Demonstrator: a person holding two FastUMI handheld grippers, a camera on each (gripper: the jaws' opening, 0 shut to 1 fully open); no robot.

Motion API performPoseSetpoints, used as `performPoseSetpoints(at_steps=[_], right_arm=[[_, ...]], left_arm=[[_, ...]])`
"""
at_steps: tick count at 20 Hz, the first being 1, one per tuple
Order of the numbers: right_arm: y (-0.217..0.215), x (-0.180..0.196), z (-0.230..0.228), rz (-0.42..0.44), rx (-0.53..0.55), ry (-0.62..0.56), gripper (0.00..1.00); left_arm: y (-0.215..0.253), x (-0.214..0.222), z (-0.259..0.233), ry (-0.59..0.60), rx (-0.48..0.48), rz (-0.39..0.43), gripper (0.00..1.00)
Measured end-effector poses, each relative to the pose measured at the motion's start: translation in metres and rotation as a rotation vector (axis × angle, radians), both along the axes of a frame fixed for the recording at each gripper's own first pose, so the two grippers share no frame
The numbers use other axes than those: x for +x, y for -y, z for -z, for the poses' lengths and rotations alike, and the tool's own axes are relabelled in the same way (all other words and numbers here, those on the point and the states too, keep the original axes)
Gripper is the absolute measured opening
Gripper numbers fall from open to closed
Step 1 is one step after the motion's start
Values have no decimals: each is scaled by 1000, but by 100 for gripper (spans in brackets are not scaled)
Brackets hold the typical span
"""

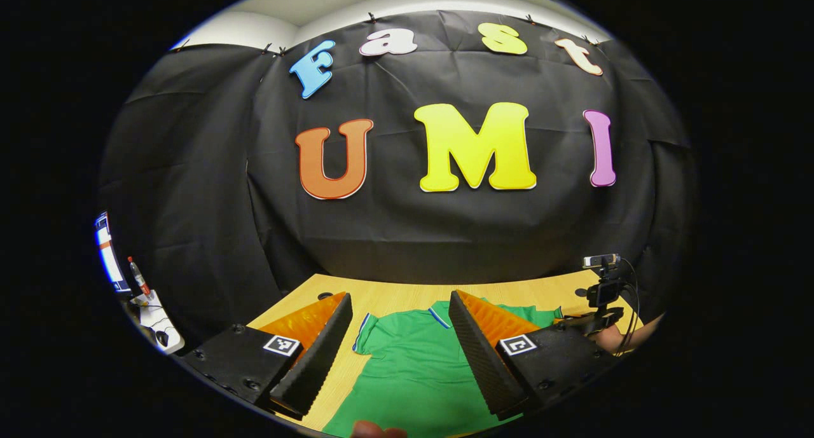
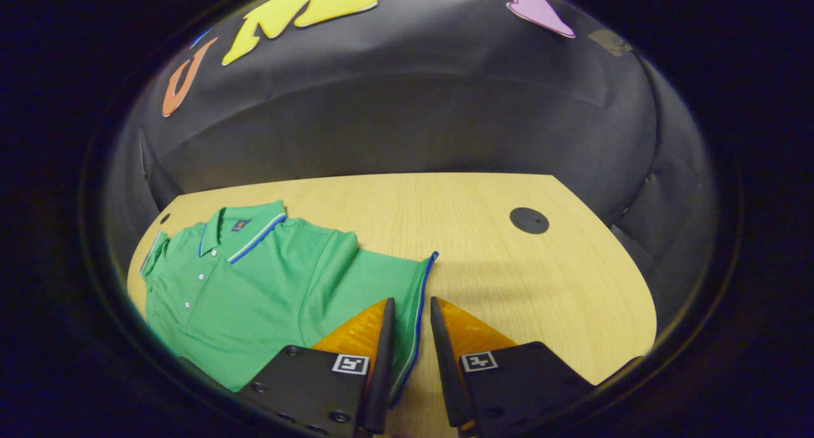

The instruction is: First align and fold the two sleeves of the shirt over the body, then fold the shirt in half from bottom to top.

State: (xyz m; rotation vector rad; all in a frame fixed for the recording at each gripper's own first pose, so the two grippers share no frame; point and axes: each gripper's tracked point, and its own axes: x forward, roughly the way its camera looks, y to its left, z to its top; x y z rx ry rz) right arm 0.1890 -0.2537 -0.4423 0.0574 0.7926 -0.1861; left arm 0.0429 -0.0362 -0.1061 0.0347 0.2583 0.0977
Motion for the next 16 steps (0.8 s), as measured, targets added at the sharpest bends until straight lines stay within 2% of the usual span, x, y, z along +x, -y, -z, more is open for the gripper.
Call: performPoseSetpoints(at_steps=[3,8,11,16], right_arm=[[-1,3,1,14,16,5,7],[0,2,-7,31,65,6,3],[3,1,-24,57,106,28,3],[-8,7,-55,51,138,63,1]], left_arm=[[-1,-3,1,-6,-4,-7,98],[-9,-6,-6,3,24,-22,98],[-16,-8,0,-6,12,-36,98],[-25,-14,4,-16,-27,-71,98]])
